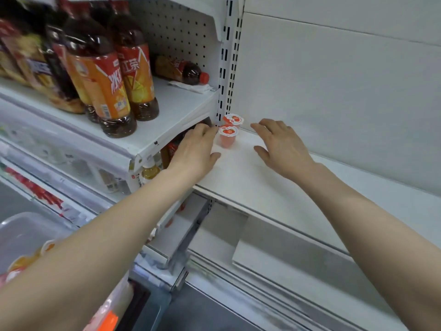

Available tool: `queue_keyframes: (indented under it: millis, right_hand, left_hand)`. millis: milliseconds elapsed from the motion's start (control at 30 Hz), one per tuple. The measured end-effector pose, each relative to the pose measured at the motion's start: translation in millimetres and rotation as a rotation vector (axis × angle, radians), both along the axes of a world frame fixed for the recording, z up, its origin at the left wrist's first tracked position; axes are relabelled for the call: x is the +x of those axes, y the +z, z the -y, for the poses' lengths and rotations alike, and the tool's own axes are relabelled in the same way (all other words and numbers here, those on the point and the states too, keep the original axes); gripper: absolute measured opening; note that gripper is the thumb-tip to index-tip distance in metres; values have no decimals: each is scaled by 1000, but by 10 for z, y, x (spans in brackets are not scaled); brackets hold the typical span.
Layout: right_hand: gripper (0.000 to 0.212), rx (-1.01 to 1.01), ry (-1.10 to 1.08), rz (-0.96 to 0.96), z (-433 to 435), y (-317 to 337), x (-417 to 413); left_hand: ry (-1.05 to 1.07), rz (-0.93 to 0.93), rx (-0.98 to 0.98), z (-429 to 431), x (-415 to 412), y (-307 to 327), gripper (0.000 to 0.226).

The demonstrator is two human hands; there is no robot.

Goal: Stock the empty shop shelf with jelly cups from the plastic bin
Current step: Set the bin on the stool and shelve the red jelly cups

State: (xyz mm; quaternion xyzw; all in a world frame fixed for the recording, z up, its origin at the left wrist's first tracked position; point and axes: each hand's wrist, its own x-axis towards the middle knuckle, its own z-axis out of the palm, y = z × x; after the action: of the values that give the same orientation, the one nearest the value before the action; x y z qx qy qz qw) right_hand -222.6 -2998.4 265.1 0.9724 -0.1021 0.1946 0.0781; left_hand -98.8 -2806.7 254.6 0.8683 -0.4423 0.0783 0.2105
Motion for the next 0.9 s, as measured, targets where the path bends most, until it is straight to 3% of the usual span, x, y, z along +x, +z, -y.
queue_keyframes:
  millis: [433, 900]
  right_hand:
    - [51, 1, 57, 5, -2281, -304, -655]
    - [42, 223, 393, -216, -4122, -1598, -127]
  left_hand:
    - [-173, 207, -11, -2215, -367, -296, 43]
    - [258, -106, 118, -4532, -304, -1545, 37]
